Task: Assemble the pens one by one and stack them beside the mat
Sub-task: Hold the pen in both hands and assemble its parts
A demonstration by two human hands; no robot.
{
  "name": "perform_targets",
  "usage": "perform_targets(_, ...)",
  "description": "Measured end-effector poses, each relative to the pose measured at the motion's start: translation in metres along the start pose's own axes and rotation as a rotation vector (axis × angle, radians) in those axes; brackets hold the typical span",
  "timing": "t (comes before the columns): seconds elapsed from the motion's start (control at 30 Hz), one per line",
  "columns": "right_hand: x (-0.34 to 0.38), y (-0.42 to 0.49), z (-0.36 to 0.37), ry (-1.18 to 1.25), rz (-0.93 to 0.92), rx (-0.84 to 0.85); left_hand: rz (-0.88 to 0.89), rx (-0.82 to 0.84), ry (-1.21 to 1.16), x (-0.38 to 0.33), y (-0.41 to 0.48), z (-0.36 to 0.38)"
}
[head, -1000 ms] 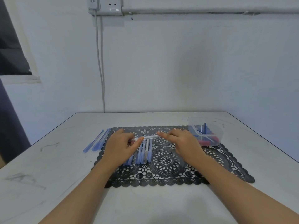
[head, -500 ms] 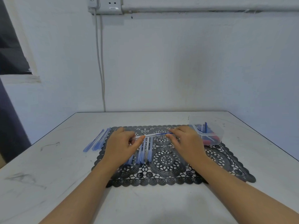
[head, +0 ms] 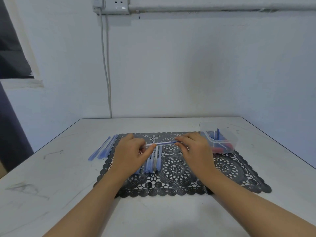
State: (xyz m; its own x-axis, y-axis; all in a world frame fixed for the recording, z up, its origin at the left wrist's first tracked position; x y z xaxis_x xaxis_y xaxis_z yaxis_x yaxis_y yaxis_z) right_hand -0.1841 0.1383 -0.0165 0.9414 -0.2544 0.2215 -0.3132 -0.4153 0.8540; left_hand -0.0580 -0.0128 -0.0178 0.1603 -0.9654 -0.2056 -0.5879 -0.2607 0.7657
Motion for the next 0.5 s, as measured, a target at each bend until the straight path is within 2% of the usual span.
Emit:
perform_targets(0.27,0.0063,-0.0017,0.0009,0.284,0.103,0.01,0.036,-0.02,0.052,-0.0075,0.0008,-0.0008)
perform_targets(0.5,0.0088,-0.0057,0.0052,0.73,0.407,0.09,0.032,-0.001,0.05,-0.0081,-0.0002,0.0013)
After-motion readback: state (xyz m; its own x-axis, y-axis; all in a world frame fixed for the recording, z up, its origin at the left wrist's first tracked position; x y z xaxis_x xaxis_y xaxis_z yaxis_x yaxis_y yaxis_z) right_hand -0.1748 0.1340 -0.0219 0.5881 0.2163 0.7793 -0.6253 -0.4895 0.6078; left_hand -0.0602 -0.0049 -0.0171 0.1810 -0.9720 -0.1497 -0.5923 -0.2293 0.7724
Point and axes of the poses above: each hand's wrist, its own y-axis towards the middle knuckle, its own z-axis out of the palm, x = y × z, the point moved 6 cm from there along y, towards the middle knuckle, and after that the axes turned 1 degree about y, right-handed, at the moved point
